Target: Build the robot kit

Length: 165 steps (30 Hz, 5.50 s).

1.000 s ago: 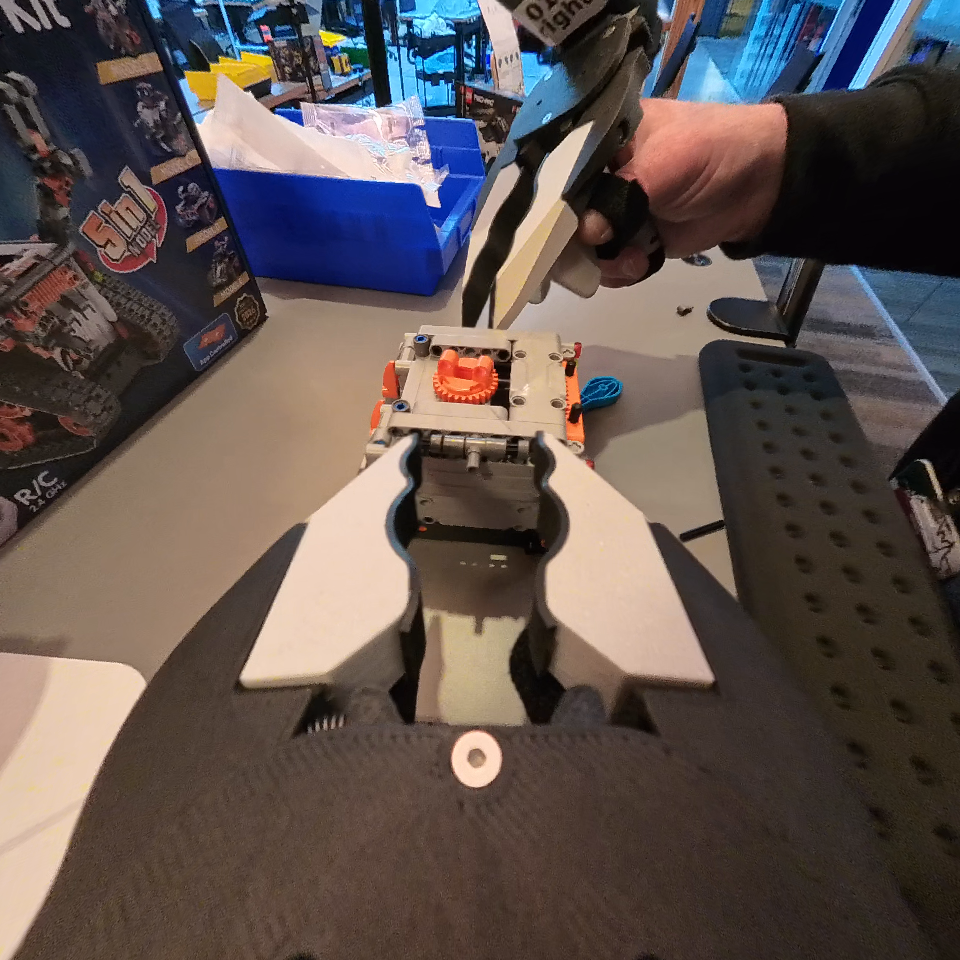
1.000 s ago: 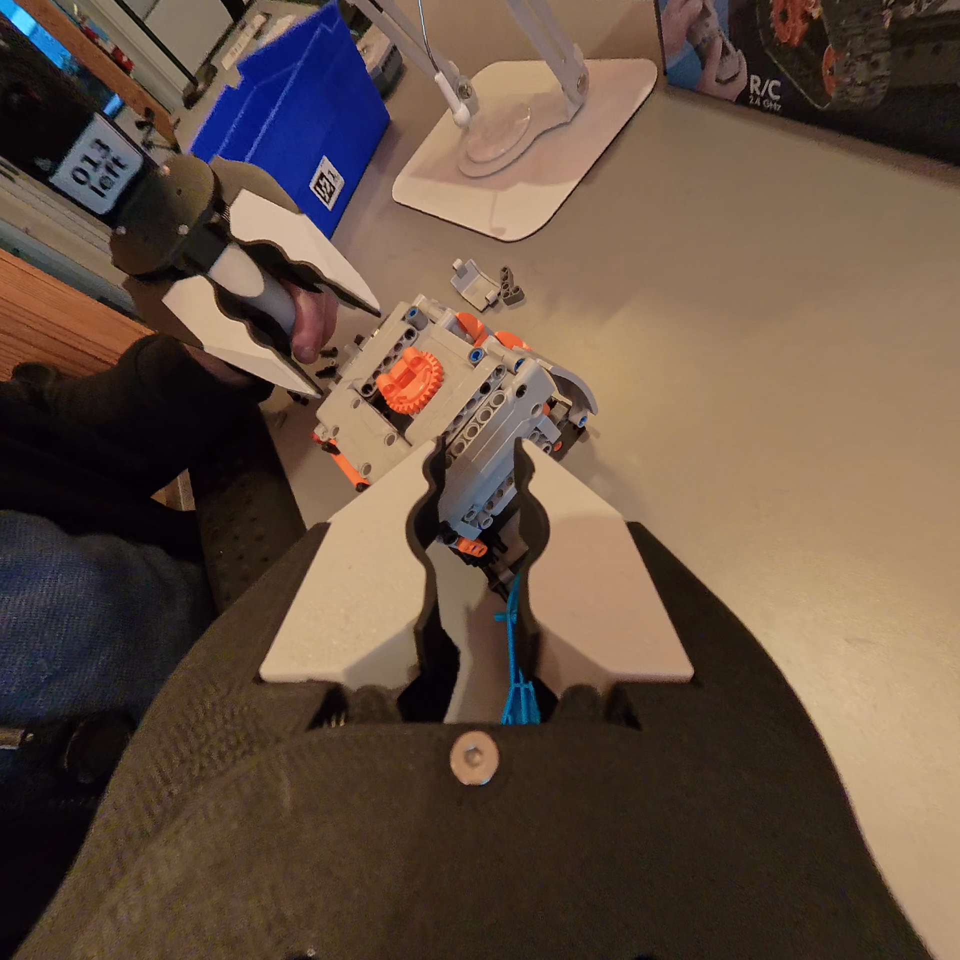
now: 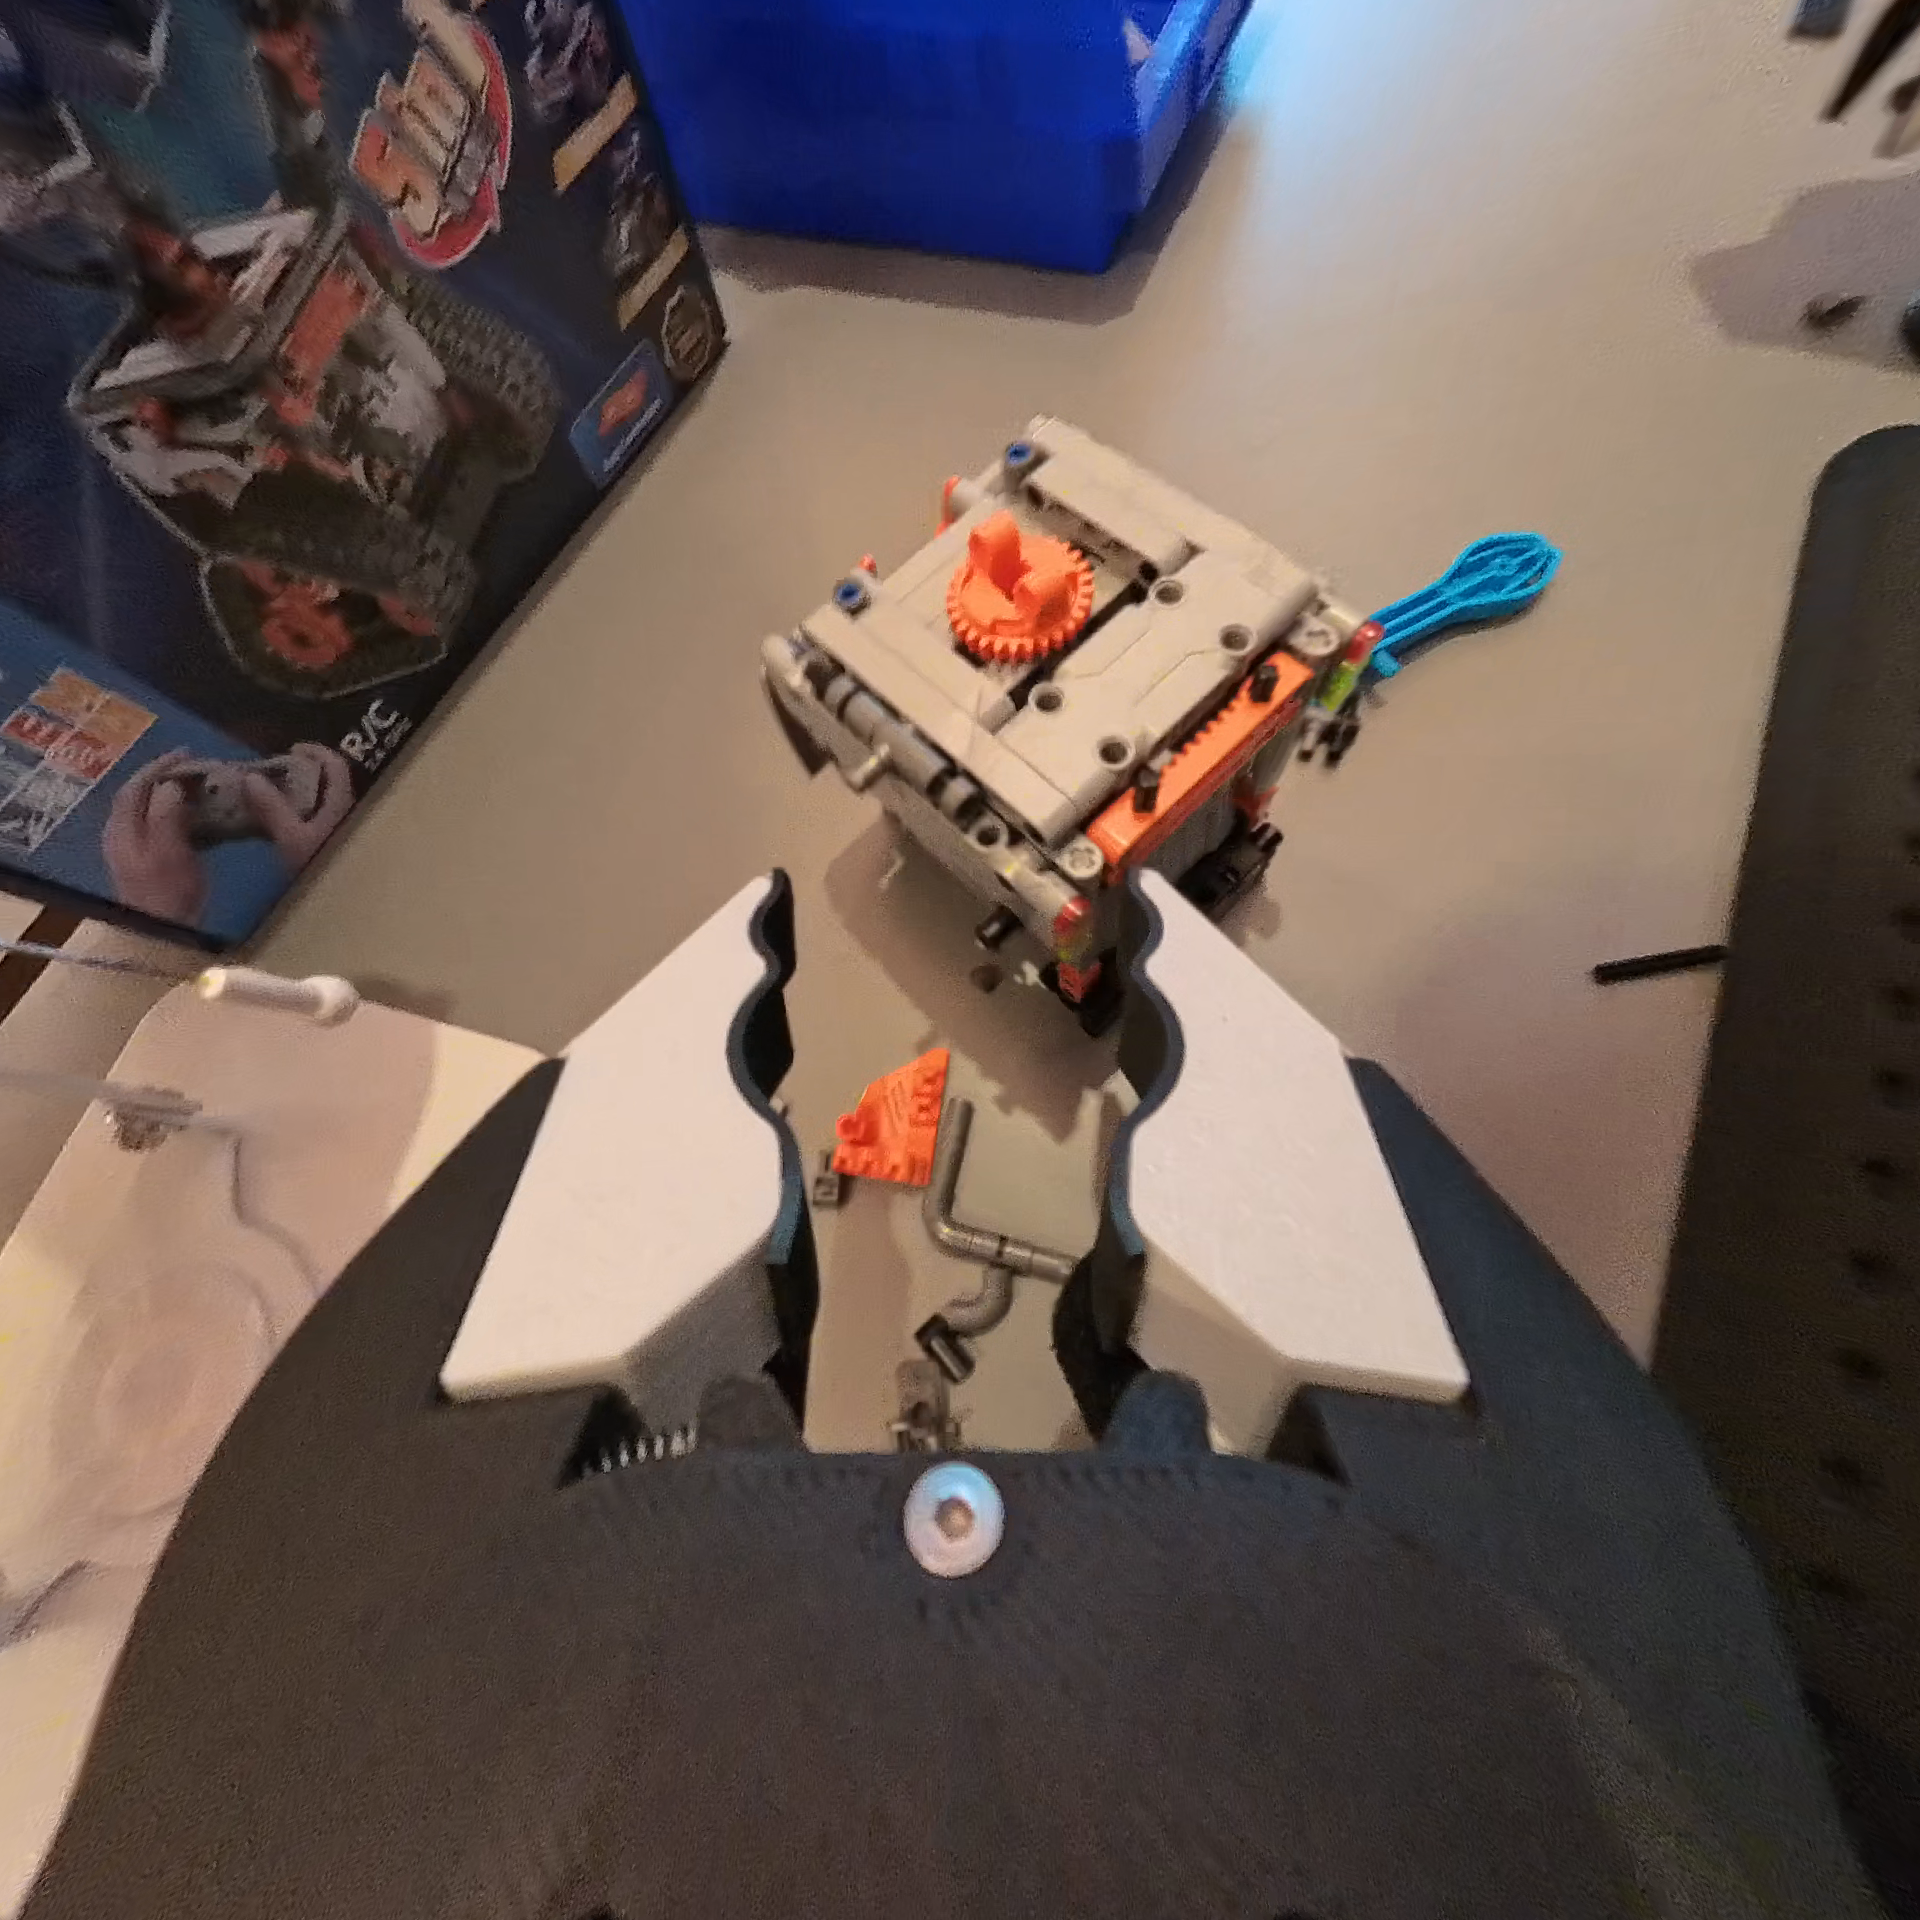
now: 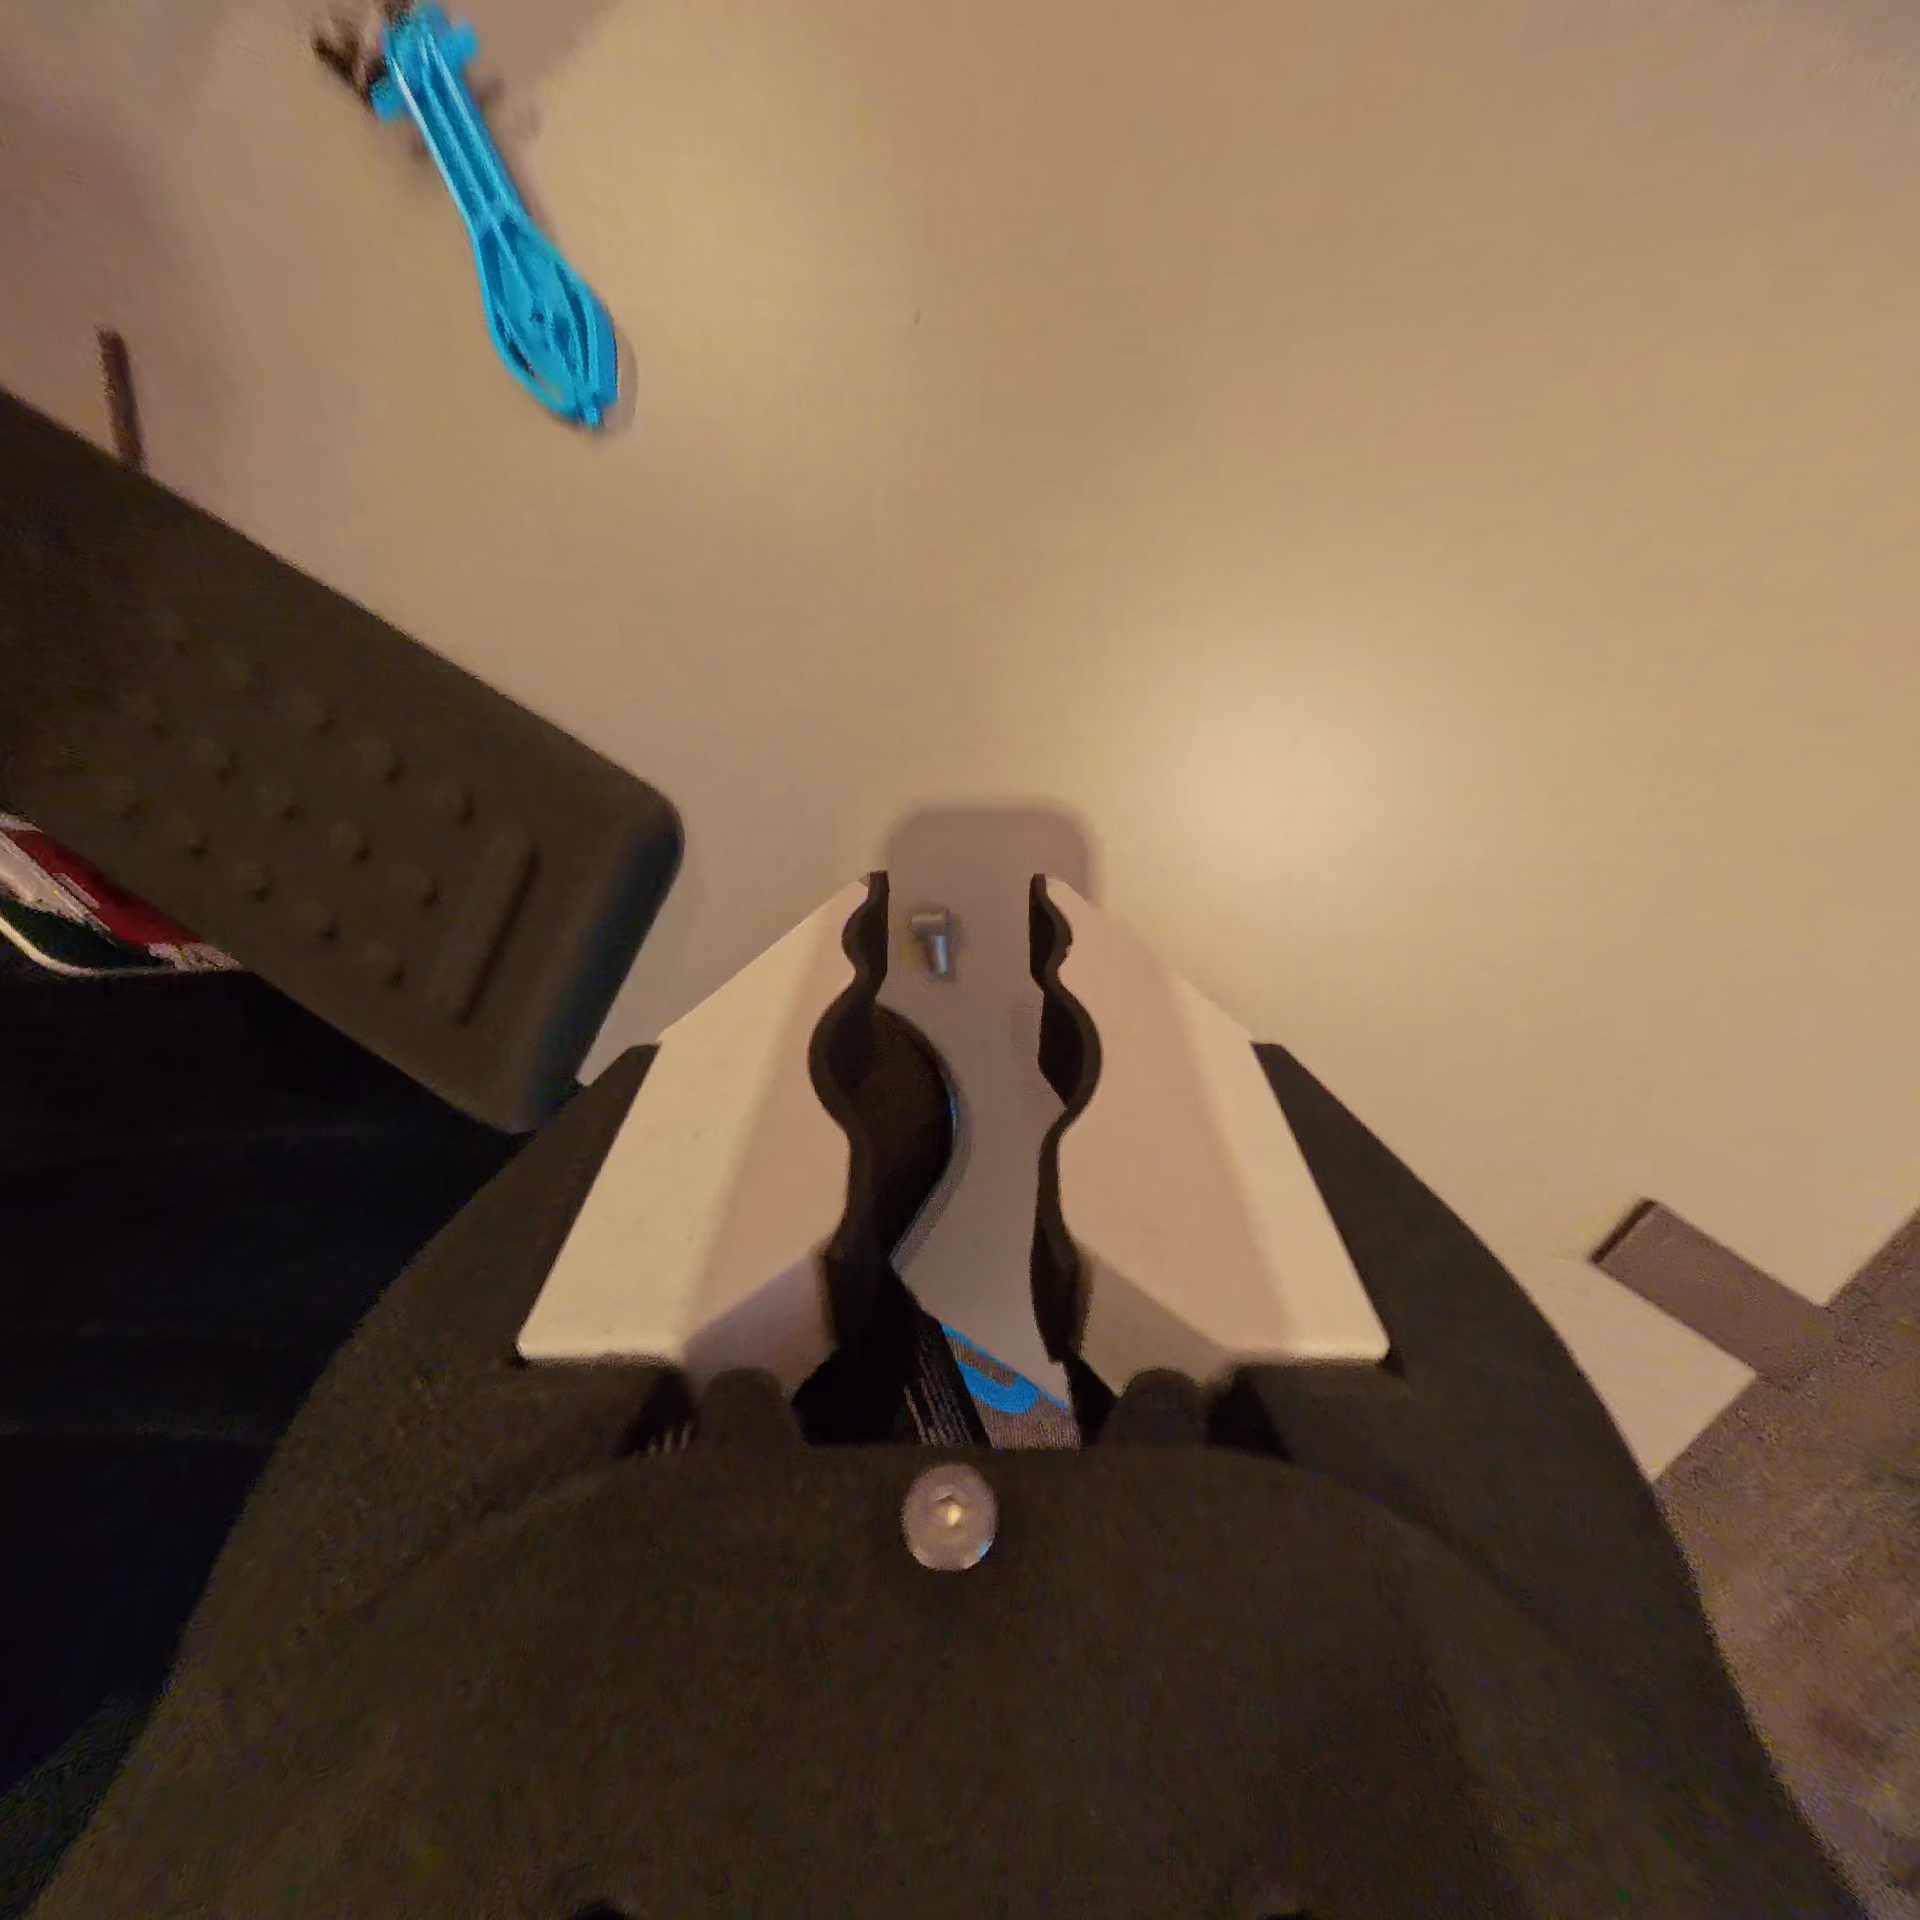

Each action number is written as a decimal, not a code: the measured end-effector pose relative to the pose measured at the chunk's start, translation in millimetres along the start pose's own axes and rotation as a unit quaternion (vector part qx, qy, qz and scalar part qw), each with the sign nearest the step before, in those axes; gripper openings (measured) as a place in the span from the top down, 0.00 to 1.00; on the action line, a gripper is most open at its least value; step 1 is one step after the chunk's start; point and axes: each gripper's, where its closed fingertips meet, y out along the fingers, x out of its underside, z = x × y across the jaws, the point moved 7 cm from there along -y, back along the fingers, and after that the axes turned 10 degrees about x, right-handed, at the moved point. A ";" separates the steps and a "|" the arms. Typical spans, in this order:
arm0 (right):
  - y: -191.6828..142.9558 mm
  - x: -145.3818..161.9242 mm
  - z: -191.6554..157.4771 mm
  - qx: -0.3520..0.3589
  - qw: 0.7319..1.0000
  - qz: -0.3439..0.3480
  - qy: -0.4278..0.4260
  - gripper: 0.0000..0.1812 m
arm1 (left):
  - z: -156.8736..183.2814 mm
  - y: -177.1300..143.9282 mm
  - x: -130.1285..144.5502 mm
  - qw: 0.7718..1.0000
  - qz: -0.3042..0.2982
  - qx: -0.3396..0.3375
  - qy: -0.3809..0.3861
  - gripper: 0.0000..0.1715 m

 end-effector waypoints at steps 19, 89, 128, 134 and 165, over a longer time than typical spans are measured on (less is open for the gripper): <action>8.5 -58.5 -64.1 -0.157 0.969 0.191 0.007 0.97 | 54.5 -15.6 -28.7 0.996 0.080 0.021 -0.028 0.68; 40.7 -182.1 -138.2 -0.268 0.886 0.379 0.008 0.98 | 47.0 20.4 -25.3 0.998 0.019 -0.036 0.055 0.75; 70.2 -197.5 -166.1 -0.192 0.887 0.407 -0.099 0.97 | 32.7 14.9 -18.0 0.997 0.061 -0.044 0.029 0.62; 71.4 -198.5 -165.1 -0.176 0.888 0.409 -0.116 0.97 | 30.3 16.2 -14.4 0.997 0.054 -0.043 0.032 0.63; 61.0 -203.8 -175.6 -0.048 0.902 0.347 -0.253 0.98 | 28.3 18.2 -12.8 0.995 0.071 -0.052 0.043 0.68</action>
